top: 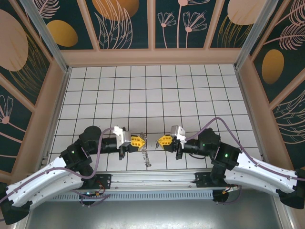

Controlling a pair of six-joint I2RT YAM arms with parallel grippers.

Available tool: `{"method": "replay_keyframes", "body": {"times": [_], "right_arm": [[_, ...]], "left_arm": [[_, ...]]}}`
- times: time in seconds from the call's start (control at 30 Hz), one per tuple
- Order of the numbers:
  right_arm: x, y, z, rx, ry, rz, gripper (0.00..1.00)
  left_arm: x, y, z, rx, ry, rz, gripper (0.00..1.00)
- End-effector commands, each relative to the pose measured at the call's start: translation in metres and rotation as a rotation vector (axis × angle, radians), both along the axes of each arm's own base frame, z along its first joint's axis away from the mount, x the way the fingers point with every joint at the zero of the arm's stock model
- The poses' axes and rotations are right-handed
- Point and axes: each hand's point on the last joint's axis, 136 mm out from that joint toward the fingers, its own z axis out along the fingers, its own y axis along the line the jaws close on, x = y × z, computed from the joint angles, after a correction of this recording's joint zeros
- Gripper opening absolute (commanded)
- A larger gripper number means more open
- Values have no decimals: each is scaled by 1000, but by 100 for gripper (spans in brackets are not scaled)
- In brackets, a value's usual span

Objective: Put the keys on the keyring

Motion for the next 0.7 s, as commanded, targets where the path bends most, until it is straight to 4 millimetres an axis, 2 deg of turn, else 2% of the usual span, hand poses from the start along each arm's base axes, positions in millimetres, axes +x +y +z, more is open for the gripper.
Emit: {"method": "replay_keyframes", "body": {"times": [0.0,0.53,0.67], "right_arm": [[-6,6,30,86,-45,47,0],[-19,16,47,123,-47,127,0],[-19,19,45,103,-52,130,0]], "left_arm": [[-11,2,26,-52,-65,-53,0],[-9,3,20,-26,-66,-44,0],[-9,1,19,-22,-62,-49,0]]}}
